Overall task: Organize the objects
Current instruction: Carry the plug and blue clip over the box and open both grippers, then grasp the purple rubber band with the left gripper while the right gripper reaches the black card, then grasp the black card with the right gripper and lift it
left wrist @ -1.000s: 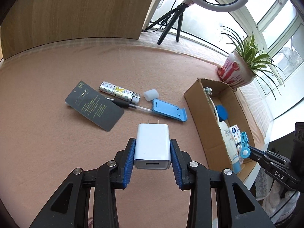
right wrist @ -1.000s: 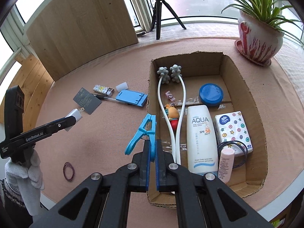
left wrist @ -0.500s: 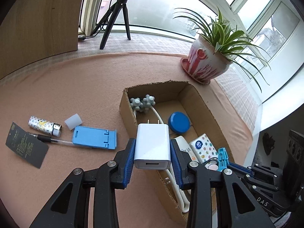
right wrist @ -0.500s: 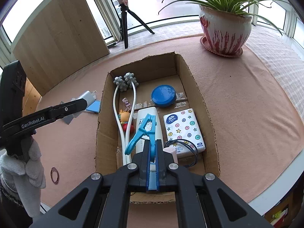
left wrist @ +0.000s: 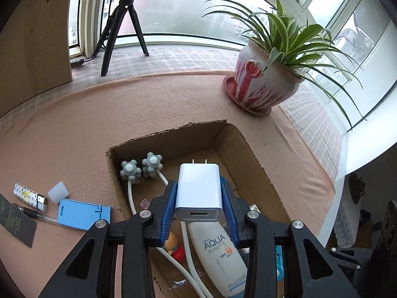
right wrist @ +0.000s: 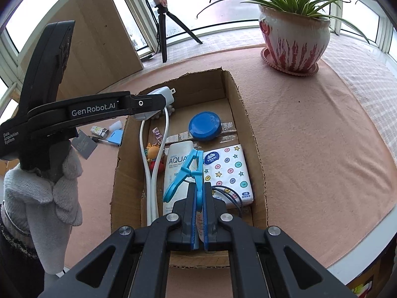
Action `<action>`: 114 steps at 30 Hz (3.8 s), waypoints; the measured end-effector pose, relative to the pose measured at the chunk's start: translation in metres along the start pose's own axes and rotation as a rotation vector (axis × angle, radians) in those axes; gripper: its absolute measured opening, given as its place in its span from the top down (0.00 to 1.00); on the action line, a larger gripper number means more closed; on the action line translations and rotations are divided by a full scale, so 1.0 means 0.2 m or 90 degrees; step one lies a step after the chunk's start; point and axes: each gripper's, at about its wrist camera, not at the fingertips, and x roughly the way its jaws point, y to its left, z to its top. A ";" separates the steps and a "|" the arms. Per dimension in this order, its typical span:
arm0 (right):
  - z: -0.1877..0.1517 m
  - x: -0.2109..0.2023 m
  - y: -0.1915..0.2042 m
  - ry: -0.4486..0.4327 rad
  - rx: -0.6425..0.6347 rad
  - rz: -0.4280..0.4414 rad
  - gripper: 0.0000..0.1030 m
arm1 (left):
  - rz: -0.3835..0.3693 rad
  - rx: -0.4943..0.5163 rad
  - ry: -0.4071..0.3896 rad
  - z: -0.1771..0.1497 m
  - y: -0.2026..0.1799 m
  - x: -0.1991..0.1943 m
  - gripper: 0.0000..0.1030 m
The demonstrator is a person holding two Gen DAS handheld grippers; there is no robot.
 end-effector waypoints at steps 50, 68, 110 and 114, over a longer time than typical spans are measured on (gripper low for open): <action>-0.13 0.06 0.24 0.035 0.049 0.036 0.66 | 0.196 -0.185 0.091 -0.15 1.39 -0.23 0.74; -0.08 0.19 0.54 0.068 -0.020 0.088 0.57 | 0.098 -0.081 0.116 -0.65 1.07 -0.38 0.77; -0.10 0.75 1.47 0.203 -0.460 0.106 0.47 | 0.233 -0.237 0.050 -1.30 1.30 -0.85 0.96; -0.14 0.76 1.53 0.212 -0.489 0.114 0.41 | 0.241 -0.266 0.041 -1.33 1.38 -0.90 0.96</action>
